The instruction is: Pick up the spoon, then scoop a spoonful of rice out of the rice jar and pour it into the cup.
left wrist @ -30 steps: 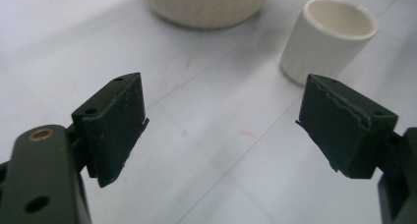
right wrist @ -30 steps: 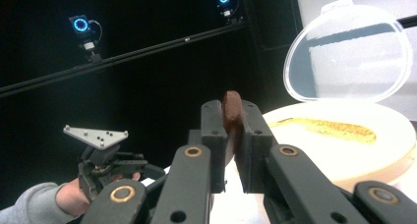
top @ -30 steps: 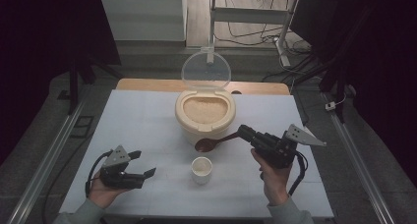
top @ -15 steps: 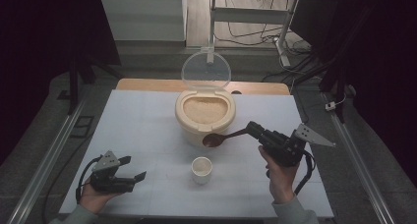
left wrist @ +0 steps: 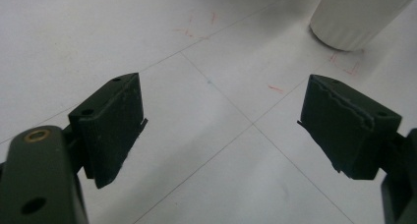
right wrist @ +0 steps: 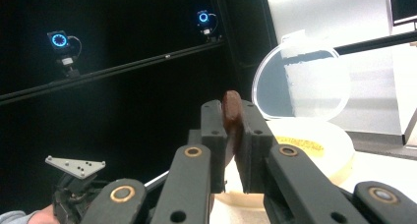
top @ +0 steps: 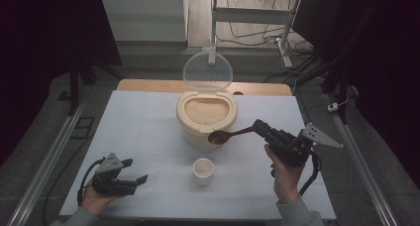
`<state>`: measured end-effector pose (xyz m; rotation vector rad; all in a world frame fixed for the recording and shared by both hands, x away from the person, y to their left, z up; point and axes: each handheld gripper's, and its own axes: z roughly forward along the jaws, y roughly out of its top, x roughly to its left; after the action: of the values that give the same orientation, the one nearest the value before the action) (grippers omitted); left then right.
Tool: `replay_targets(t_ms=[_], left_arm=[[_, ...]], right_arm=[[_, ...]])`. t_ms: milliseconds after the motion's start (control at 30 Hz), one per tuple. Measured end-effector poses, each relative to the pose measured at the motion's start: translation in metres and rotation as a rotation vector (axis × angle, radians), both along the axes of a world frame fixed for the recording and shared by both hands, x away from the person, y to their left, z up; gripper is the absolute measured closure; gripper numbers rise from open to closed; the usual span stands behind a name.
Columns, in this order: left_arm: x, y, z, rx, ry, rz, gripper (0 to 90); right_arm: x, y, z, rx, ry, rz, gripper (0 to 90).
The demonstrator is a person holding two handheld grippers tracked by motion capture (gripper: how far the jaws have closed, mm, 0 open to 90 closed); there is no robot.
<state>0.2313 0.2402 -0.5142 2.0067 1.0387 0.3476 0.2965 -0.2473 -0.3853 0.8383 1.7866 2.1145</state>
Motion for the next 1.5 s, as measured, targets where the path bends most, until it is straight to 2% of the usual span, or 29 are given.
replay_targets(t_ms=[200,333,433,533,733,1033,1233,1500], left_arm=[[0.0,0.0,0.0,0.0,0.004,-0.001,16.1],[0.002,-0.001,0.001,0.002,0.005,0.0,16.1],[0.002,-0.003,0.0,0.005,0.007,-0.006,16.0],[0.002,-0.003,0.0,0.006,0.008,-0.013,16.0],[0.002,-0.003,-0.001,0.009,0.012,-0.018,16.0],[0.002,-0.004,-0.001,0.017,0.021,-0.027,15.9],[0.002,-0.005,-0.001,0.023,0.019,-0.027,16.0],[0.002,-0.004,-0.002,0.025,0.019,-0.029,16.0]], right_arm=[[0.001,-0.002,0.005,0.009,-0.01,-0.012,83.2],[0.005,-0.004,0.014,0.031,-0.025,-0.026,83.2],[0.013,-0.002,0.021,0.027,-0.031,-0.046,83.2],[0.026,0.002,0.027,0.027,-0.017,-0.063,83.2],[0.049,0.011,0.035,0.005,0.01,-0.104,83.2],[0.077,0.021,0.042,-0.02,0.057,-0.15,83.1],[0.088,0.026,0.045,-0.058,0.07,-0.186,83.2],[0.095,0.034,0.039,-0.131,0.078,-0.221,83.2]])
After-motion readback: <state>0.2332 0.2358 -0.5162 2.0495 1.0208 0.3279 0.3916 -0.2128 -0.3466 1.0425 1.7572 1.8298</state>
